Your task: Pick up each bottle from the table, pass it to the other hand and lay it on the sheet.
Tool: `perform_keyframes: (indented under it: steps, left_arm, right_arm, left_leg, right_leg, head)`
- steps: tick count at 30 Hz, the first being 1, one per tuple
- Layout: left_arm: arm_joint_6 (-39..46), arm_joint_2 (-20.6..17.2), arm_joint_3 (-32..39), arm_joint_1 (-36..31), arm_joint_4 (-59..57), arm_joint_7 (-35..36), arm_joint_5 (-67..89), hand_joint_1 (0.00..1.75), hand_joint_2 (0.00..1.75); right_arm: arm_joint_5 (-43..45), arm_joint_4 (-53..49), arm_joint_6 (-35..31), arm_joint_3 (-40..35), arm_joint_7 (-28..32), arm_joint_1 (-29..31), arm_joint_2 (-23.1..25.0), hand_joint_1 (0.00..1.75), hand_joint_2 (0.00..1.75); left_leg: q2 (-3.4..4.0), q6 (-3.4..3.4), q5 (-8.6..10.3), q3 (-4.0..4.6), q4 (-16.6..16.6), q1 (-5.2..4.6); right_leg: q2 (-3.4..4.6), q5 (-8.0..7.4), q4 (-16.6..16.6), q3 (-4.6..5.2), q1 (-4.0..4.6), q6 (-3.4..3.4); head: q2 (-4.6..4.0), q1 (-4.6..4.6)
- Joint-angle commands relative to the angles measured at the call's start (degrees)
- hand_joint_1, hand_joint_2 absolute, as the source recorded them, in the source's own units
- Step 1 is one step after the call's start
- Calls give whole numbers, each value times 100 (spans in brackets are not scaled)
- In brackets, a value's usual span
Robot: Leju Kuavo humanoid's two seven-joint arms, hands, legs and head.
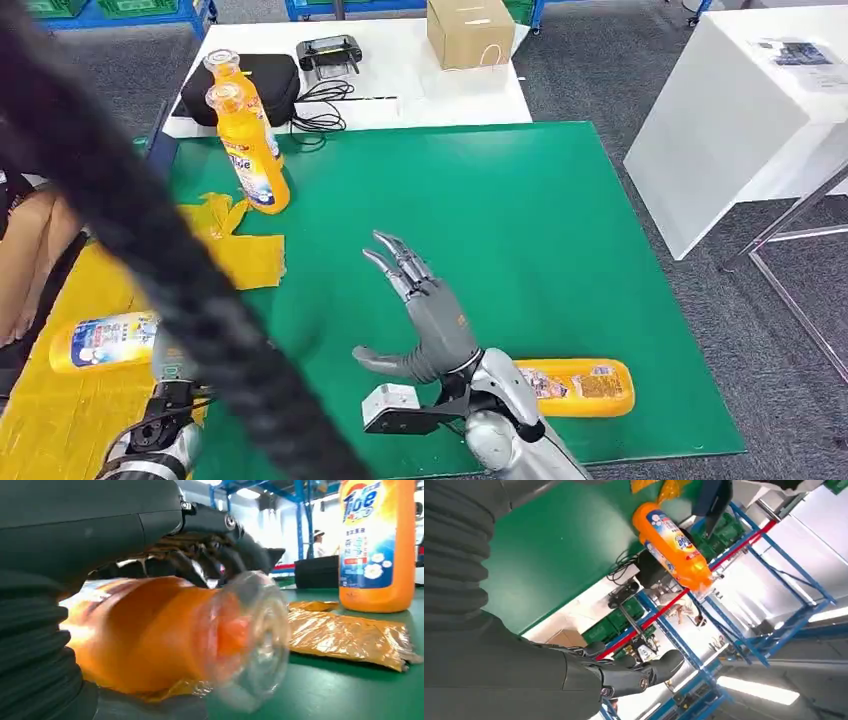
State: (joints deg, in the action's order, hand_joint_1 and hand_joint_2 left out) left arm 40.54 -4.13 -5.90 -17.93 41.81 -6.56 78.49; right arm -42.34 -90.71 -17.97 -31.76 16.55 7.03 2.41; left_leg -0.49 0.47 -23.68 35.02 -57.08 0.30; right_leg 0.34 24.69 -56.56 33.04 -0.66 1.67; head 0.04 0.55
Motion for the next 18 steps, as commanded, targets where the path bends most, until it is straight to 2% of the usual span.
perform_keyframes:
  steps: [1,10,12,16,18]
  left_arm:
    - [-54,140,200,239,-193,-25,-20,0,175]
    - [-60,174,275,231,-287,-220,-228,0,175]
    - [-218,273,368,324,-138,-731,-785,0,175]
    - [-147,335,367,527,183,-1207,-1279,0,175]
    - [-54,450,597,839,945,-1708,-1403,0,175]
  right_arm:
    - [-12,363,37,-134,-35,267,-149,0,175]
    - [4,348,165,-134,-90,269,-197,0,175]
    - [100,335,260,-82,-80,249,-240,0,175]
    - [199,376,398,-52,-13,245,-305,0,175]
    - [158,363,454,-67,11,213,-387,0,175]
  left_leg:
    - [21,1,-10,-25,6,2]
    - [20,1,-7,-22,6,1]
    - [13,2,-4,-16,7,-3]
    - [19,3,-10,-26,7,0]
    - [20,3,-12,-27,7,2]
  right_leg:
    - [14,1,13,-24,4,-3]
    - [14,0,11,-19,2,-2]
    - [9,0,8,-13,-2,0]
    - [13,2,14,-24,1,0]
    - [13,2,16,-27,4,-1]
  head:
    - [0,0]
    - [0,0]
    - [0,0]
    - [0,0]
    - [0,0]
